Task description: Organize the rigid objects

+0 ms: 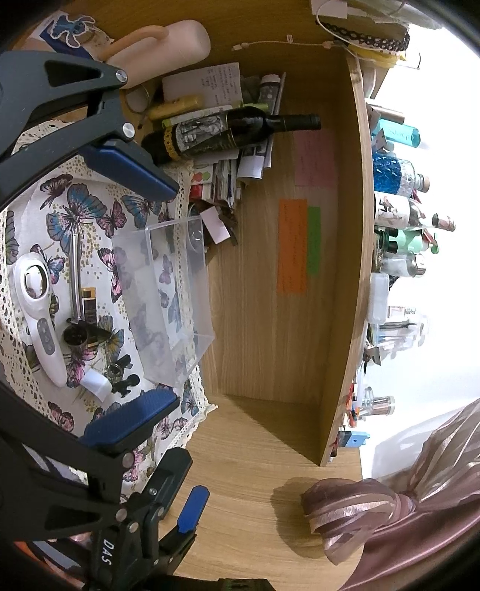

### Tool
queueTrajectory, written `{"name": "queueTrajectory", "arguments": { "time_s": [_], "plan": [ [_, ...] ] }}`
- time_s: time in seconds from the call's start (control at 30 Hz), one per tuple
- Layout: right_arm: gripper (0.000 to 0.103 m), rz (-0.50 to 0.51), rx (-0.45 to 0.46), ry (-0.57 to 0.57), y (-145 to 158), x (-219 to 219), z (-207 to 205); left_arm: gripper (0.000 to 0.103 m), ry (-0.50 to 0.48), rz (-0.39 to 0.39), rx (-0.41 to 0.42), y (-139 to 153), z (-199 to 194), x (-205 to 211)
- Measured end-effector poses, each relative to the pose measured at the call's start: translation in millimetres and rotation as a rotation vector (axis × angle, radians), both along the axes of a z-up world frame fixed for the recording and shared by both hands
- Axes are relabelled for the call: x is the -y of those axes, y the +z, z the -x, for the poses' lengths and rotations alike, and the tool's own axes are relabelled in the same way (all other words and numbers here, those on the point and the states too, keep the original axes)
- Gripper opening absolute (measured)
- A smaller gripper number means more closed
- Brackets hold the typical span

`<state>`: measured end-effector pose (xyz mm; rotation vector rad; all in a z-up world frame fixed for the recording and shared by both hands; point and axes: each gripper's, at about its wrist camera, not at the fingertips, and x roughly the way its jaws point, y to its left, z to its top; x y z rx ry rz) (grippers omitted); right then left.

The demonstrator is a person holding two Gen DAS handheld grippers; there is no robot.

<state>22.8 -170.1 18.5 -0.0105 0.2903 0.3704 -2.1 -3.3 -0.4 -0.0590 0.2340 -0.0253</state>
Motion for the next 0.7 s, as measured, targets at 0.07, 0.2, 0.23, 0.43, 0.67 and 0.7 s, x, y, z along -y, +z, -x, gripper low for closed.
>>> {"name": "queueTrajectory", "arguments": {
  "time_s": [0.07, 0.2, 0.23, 0.43, 0.67, 0.7],
  "plan": [
    [0.102, 0.0, 0.003, -0.009, -1.1, 2.9, -0.8, 0.087, -0.002, 0.024, -0.029, -1.9, -2.9, -2.6],
    [0.091, 0.018, -0.01, -0.032, -6.0, 9.2, -4.7, 0.079, -0.011, 0.037, -0.104, -11.6, -12.0, -10.4],
    [0.089, 0.024, -0.019, -0.037, -8.3, 11.3, -6.5, 0.077, -0.013, 0.04, -0.123, -14.9, -13.7, -11.5],
    [0.07, 0.075, -0.121, -0.059, -32.2, 19.9, -21.3, 0.07, -0.044, 0.055, -0.253, -45.8, -26.7, -15.7],
    [0.061, 0.12, -0.261, -0.076, -67.5, 28.9, -35.8, 0.07, -0.024, 0.043, -0.409, -94.8, -32.2, -5.6],
    [0.061, 0.12, -0.281, -0.072, -71.9, 29.9, -37.4, 0.071, -0.013, 0.04, -0.423, -99.5, -32.7, -5.6]
  ]
}}
